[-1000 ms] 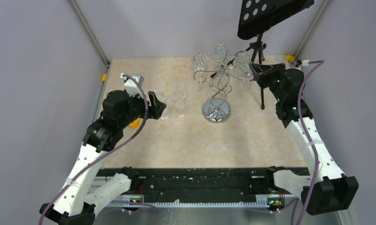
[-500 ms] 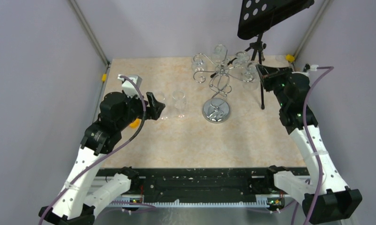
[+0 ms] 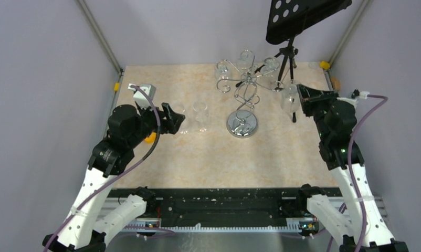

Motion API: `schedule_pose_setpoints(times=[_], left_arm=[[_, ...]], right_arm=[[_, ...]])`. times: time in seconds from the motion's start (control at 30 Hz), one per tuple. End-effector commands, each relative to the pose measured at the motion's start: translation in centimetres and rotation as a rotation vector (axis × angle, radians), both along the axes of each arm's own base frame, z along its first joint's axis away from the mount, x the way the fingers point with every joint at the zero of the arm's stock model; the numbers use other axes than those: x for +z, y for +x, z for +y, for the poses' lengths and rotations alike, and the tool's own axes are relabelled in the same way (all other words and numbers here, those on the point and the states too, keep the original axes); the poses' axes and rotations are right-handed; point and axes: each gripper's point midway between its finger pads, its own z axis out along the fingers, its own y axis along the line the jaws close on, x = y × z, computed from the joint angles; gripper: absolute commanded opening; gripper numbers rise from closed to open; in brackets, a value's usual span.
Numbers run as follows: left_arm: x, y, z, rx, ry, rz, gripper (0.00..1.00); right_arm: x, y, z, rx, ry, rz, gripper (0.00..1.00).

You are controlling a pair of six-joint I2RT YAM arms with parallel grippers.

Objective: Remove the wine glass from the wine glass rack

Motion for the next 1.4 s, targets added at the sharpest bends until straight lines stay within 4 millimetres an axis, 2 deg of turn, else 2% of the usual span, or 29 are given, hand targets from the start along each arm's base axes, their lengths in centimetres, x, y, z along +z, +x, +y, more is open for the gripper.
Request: schedule_pose_setpoints(times=[0.0,0.2,0.37,0.53,0.67,0.77,1.03,1.2,1.37], left_arm=[[2.0,0.2,-0.9,-0.035,-0.065,-0.061,0.79],[2.7,-0.1,-2.7,-0.116,-0.133,-0.059,0.79],[5.2,-1.8,-5.5,-0.275,-0.309,-0.103,0.79],[8.3,-3.8,-8.0,-0.460,-0.518,-0.138,0.80],[10.4,-5.2,-9.4,-0.537,-0.700,-0.076,0.80],[11.3,-5.8,-10.4,-0.554,-0.754,-0.074,0.80],[12.5,-6.6,-13.2,-0.670,-0.892,-0.009,0.81],[13.6,-7.3,-13.4,-0.742,-0.963,-0.007,0.81],[14.3,-7.4,-13.4,-0.752,-0.986,-0.019,0.81]], right_arm=[[3.6,-3.1,-0.8,-0.021,0.013,-0.133,0.00],[3.9,-6.7,-0.5,0.030,0.015,-0.158,0.00],[5.6,-10.6,2.4,0.228,0.071,-0.220,0.00],[9.4,-14.2,4.9,0.423,0.096,-0.378,0.00],[12.8,-16.3,6.9,0.580,0.087,-0.536,0.00],[14.2,-17.1,7.2,0.621,0.103,-0.622,0.00],[15.6,-17.7,7.8,0.689,0.130,-0.723,0.00],[16.2,-18.6,8.1,0.754,0.176,-0.792,0.00],[16.4,-18.5,8.3,0.769,0.188,-0.810,0.00]])
